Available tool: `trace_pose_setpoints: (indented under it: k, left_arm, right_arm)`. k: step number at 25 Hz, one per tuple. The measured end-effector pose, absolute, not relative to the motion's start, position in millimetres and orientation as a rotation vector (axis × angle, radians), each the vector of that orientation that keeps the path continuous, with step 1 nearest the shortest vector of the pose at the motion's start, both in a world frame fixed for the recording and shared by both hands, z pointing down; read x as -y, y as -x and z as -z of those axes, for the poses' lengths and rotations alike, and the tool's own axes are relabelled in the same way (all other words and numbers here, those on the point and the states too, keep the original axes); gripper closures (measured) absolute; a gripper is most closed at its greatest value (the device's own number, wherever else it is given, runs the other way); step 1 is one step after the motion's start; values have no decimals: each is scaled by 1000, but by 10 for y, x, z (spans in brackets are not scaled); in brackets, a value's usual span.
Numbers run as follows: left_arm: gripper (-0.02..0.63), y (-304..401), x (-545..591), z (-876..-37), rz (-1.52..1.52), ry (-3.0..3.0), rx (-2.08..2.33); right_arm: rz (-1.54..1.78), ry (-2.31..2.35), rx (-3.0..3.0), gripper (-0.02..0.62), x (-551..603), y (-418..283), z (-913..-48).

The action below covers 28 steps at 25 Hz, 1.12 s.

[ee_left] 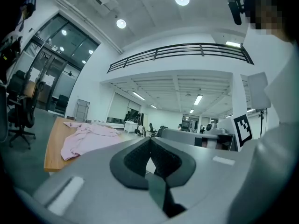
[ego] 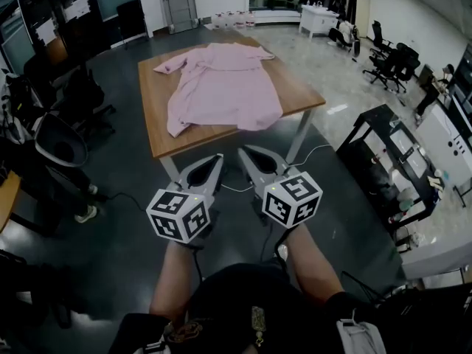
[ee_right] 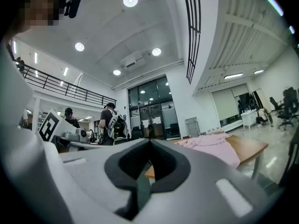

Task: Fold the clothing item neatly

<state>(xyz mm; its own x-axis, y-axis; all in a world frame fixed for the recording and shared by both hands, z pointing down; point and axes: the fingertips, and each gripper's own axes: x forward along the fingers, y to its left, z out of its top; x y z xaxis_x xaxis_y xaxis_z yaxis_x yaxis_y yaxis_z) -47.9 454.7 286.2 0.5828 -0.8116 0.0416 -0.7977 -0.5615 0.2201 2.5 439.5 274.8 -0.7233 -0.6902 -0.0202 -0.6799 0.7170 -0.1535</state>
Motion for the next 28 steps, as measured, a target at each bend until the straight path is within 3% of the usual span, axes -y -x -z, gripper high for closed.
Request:
trace_pose_setpoints:
  k: [28]
  left_arm:
    - [598, 504, -4195, -3093, 2, -2611, 1266]
  right_arm:
    - [266, 1208, -2841, 593, -4086, 2, -3015]
